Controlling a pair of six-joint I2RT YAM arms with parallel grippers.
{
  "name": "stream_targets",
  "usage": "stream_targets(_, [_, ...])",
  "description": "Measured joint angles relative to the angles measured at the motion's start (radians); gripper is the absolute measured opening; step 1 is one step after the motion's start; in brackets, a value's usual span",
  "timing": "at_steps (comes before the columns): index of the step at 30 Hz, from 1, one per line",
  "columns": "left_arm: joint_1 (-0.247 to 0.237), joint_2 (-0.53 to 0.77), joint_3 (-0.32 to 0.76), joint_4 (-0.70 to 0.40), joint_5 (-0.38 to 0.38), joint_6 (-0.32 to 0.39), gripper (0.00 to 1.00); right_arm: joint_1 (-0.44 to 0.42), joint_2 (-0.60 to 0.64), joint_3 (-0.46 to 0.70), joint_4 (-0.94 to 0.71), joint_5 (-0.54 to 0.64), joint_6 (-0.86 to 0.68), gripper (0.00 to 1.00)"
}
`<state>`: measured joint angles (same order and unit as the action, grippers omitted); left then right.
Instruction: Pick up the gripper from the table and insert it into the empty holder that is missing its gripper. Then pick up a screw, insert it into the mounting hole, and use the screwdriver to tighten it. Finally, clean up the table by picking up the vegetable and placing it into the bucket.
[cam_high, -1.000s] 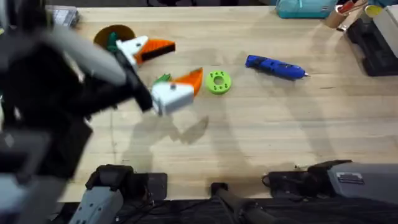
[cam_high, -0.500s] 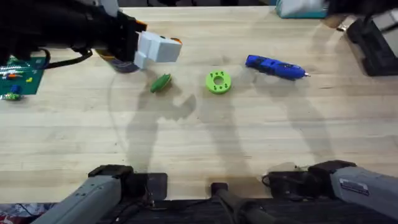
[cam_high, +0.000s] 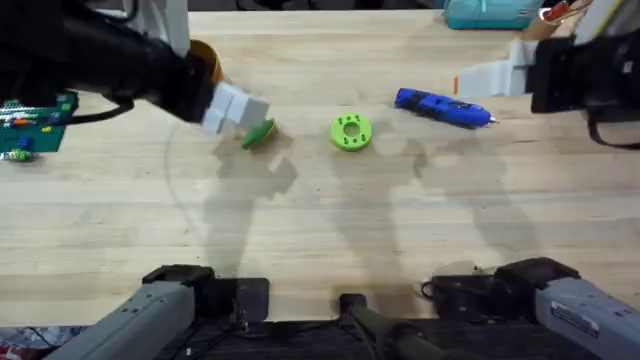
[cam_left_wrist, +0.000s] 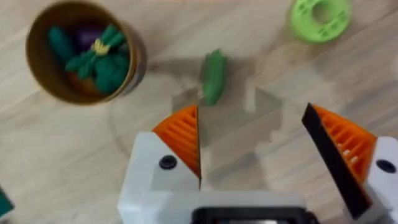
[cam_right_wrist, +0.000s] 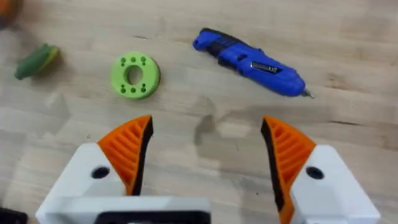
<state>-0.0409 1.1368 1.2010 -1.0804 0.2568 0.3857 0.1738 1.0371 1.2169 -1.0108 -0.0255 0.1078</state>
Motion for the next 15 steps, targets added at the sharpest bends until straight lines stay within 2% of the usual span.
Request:
stream_targets(3, [-0.029, 0.037, 0.001, -0.016, -0.095, 0.004, 0.986, 0.0, 0.004, -0.01, -0.012, 0.014, -0.003, 0.998])
stream_targets(6, [-0.082, 0.1, 0.004, -0.027, -0.171, 0.003, 0.986, 0.0, 0.006, -0.012, -0.013, 0.025, -0.009, 0.997])
stream_targets(10, [-0.143, 0.214, 0.005, -0.003, -0.214, 0.003, 0.985, 0.0, 0.006, -0.012, -0.017, 0.03, -0.015, 0.997])
stream_targets(15, [-0.158, 0.365, 0.006, 0.037, -0.226, 0.004, 0.986, 0.0, 0.006, -0.012, -0.018, 0.032, -0.023, 0.997])
